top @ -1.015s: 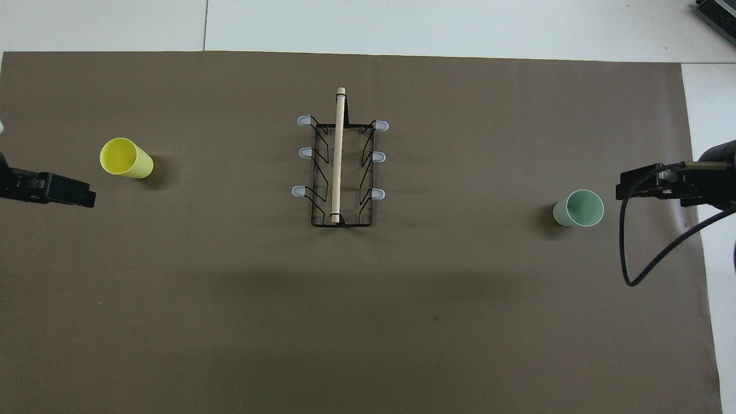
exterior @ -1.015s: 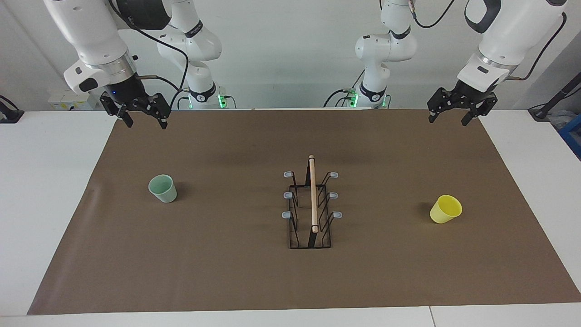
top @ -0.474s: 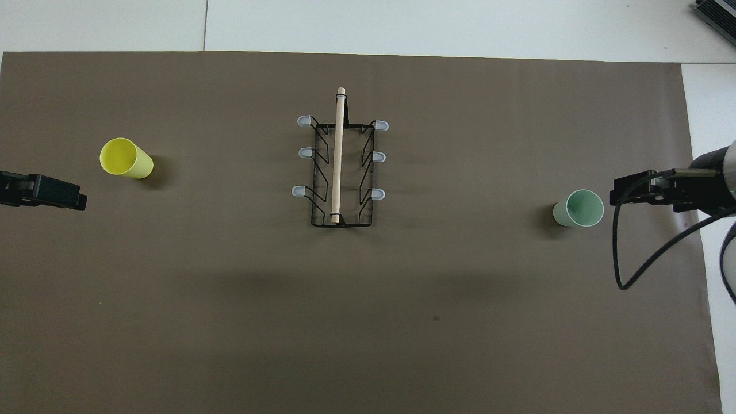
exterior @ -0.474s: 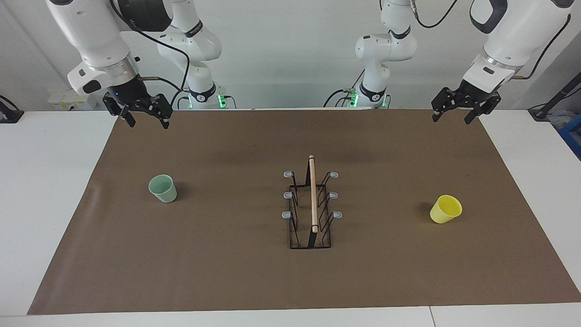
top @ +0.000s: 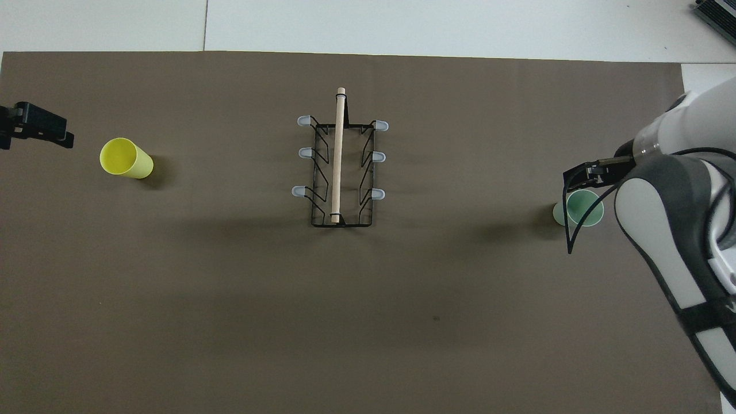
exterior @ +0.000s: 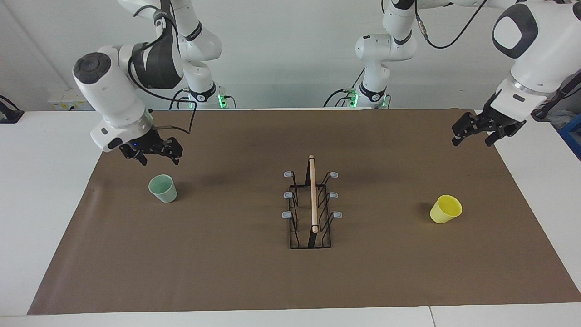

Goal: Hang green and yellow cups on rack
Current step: 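Grasp the yellow cup with the left gripper while the right gripper grasps the green cup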

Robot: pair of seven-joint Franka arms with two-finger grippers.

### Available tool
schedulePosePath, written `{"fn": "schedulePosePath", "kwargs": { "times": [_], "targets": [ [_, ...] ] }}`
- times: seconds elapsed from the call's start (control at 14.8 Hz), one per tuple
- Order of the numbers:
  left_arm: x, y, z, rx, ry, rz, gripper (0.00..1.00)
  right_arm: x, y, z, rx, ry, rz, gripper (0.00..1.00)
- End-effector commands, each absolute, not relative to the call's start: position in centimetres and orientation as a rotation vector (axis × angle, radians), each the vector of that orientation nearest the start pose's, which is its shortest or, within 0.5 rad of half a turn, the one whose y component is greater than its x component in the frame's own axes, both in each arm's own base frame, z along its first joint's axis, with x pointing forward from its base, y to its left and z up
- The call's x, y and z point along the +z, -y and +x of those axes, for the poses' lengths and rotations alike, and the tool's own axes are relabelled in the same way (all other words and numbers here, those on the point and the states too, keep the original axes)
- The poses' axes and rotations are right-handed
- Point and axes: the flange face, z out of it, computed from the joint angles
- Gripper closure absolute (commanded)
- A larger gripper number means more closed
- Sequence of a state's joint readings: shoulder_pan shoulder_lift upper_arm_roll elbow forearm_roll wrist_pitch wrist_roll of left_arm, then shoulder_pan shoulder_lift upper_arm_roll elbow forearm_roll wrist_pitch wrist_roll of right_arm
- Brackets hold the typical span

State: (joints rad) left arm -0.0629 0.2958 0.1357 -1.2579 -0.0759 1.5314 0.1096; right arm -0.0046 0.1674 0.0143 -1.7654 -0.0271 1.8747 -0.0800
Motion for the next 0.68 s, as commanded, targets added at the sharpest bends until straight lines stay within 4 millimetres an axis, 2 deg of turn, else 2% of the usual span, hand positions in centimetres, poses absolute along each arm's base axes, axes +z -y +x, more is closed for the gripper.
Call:
{"fn": "schedulePosePath", "kwargs": {
  "times": [0.0, 0.14, 0.2, 0.34, 0.41, 0.47, 0.54, 0.61],
  "targets": [
    [56.7, -3.5, 68.2, 0.029, 0.001, -3.168, 0.0, 42.8, -2.2, 62.6, 0.142, 0.619, -3.198, 0.0],
    [53.8, -5.0, 70.0, 0.017, 0.117, -3.161, 0.0, 40.1, -3.5, 62.5, 0.27, 1.016, -3.17, 0.0],
    [52.9, -5.4, 70.6, 0.006, 0.173, -3.157, 0.0, 38.8, -5.1, 62.0, 0.345, 1.26, -3.131, 0.0],
    [49.9, -6.6, 71.5, 0.046, 0.274, -3.13, 0.0, 36.1, -5.8, 60.8, 0.472, 1.565, -3.046, 0.0],
    [49.2, -6.6, 71.9, 0.04, 0.382, -3.131, 0.0, 35.2, -6.3, 60.5, 0.528, 1.724, -2.981, 0.0],
    [48.3, -6.5, 72.3, 0.045, 0.527, -3.159, 0.0, 34.0, -7.8, 60.2, 0.595, 1.882, -2.918, 0.0],
    [45.8, -7.6, 72.6, 0.115, 0.694, -3.147, 0.0, 33.2, -9.2, 59.6, 0.654, 2.008, -2.881, 0.0],
    [44.0, -8.4, 72.8, 0.153, 0.782, -3.108, 0.0, 32.2, -10.4, 58.9, 0.709, 2.111, -2.844, 0.0]
  ]
}}
